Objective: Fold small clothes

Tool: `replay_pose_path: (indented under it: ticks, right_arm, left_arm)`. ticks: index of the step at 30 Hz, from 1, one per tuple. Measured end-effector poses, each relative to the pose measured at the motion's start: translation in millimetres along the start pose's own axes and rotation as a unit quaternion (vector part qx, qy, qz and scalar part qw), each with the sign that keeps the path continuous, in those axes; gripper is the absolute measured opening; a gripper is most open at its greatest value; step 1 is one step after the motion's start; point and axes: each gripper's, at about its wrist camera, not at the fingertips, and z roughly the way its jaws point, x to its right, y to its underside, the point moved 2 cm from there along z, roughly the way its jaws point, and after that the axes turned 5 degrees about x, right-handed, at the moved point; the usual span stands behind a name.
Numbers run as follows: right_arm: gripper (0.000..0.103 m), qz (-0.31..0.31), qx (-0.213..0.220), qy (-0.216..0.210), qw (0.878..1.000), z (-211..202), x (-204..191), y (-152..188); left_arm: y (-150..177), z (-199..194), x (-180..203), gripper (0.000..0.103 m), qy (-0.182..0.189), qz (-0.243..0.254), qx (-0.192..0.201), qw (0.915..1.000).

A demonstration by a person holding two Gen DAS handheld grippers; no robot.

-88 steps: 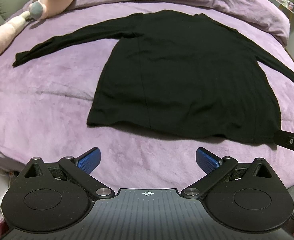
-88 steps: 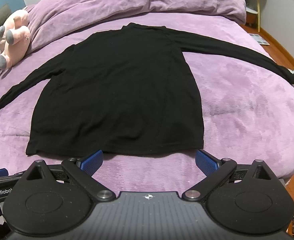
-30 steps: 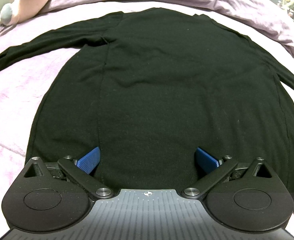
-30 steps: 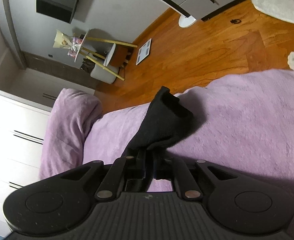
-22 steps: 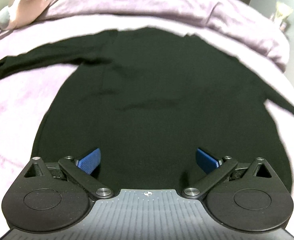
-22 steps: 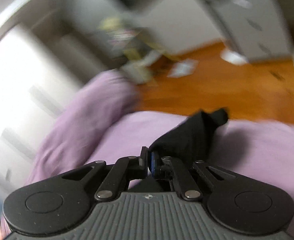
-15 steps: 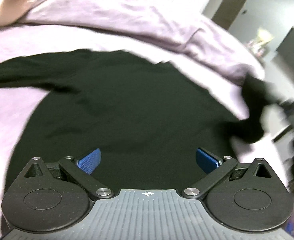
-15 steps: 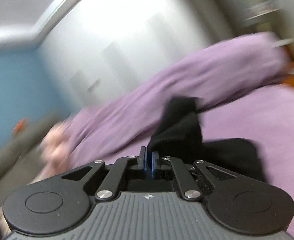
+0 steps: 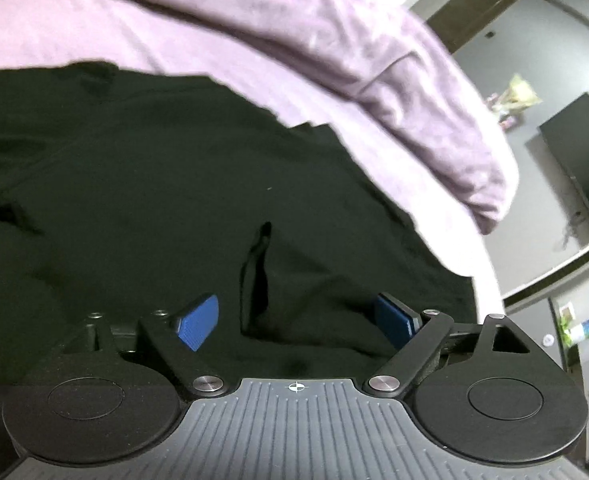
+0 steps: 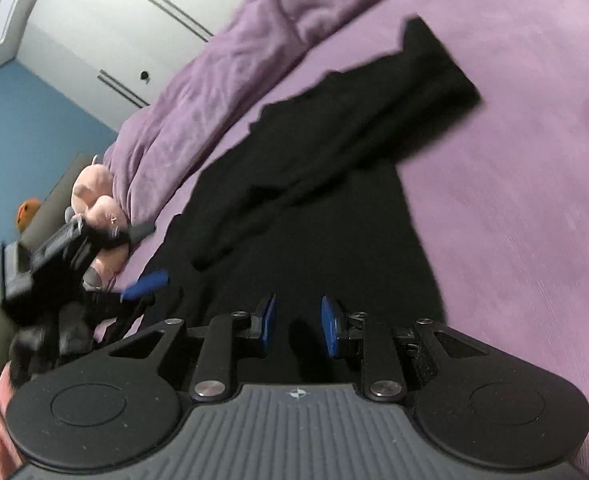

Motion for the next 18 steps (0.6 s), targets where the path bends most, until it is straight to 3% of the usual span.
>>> replay_pose_path:
  ticks: [2,6,7,8,10,13,15,18]
  right_arm:
    - [0.023,0.012,0.005,-0.008,1.0,-2.0,3.7,2.1]
    - [0.023,0.012,0.008,-0.009,1.0,-0.3,6.3,6.5]
    - [0.023,0.009,0.008,-0.01,1.0,0.6,6.2,7.1]
    - [0.023,0.005,0.006,-0.01,1.0,0.6,5.9,7.4]
    - [0.023,0.005,0.004,-0.011,1.0,2.2,5.5,5.8]
    - [0.023,0.012,0.003,-0.012,1.0,0.3,8.4,6.3]
    - [0.023,0.012,0.0,-0.009,1.0,0.9,7.2,4.4]
    - [0.024,0.015,-0.01,-0.005,1.0,3.5,4.1,-3.5]
  left_arm:
    - [-3.9,22.3,-3.5,0.068,-0.003,-0.01,-0.034,0.9994]
    - [-8.8,35.5,-9.8,0.065,0.006,-0.038,-0.038,0.9985]
    - [-10.8,37.1,-9.8,0.06,0.011,-0.044,-0.036,0.9983]
    - [-12.3,39.5,-9.4,0.042,0.016,-0.045,-0.036,0.9982]
    - [-11.0,46.2,-6.7,0.019,0.02,-0.044,-0.053,0.9974]
    - [-6.4,56.5,-1.8,0.008,0.015,-0.03,-0.071,0.9969]
    - [-6.6,51.3,4.6,0.006,0.007,-0.005,-0.058,0.9983]
    - [-25.2,25.7,15.8,0.005,0.01,0.021,-0.007,0.9997]
